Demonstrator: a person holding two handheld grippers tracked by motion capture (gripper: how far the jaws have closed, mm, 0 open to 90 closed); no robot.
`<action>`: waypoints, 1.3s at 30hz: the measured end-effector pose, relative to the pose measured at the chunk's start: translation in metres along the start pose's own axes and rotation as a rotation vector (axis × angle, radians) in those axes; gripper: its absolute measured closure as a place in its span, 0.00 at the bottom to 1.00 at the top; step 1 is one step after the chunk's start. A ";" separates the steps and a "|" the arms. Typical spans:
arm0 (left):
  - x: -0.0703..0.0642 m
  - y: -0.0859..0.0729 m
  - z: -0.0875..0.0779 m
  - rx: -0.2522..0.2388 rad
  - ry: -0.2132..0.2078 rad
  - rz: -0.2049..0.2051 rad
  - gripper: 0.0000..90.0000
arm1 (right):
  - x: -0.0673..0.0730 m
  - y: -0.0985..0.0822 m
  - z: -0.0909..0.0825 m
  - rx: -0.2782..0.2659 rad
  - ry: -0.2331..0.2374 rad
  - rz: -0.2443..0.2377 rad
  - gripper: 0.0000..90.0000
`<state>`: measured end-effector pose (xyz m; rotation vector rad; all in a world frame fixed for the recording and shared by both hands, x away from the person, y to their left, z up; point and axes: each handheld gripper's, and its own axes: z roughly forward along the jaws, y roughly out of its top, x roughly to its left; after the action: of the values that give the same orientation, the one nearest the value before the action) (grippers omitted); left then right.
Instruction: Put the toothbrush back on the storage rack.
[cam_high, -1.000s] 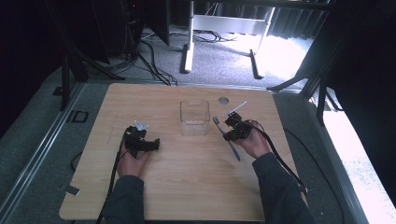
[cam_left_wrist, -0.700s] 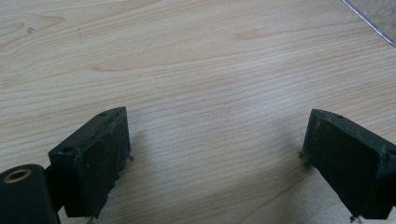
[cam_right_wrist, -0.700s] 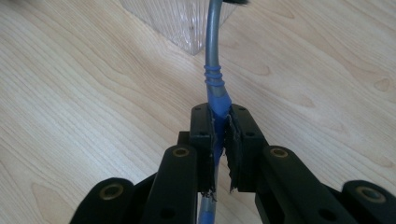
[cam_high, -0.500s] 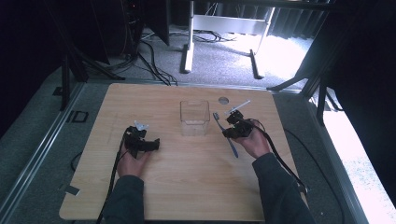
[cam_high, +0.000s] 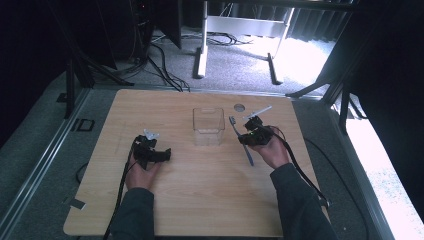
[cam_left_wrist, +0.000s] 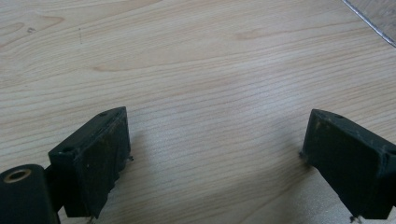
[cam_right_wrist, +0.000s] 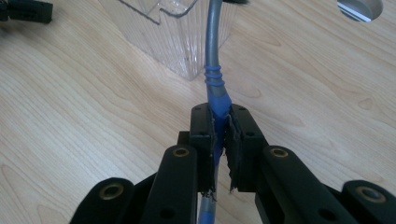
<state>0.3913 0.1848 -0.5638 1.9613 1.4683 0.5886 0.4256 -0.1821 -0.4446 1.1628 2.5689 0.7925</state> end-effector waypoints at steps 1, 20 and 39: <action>0.000 0.000 0.000 0.000 0.000 0.000 0.09 | 0.000 0.000 0.000 -0.004 0.001 0.001 0.90; 0.000 0.000 0.000 0.000 0.000 -0.001 0.09 | -0.002 0.002 -0.006 -0.082 0.017 0.040 0.91; 0.000 0.000 0.000 0.000 0.000 0.000 0.09 | -0.002 0.005 -0.010 -0.150 0.042 0.065 0.91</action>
<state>0.3913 0.1848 -0.5638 1.9610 1.4686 0.5886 0.4262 -0.1850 -0.4331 1.2001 2.4665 1.0149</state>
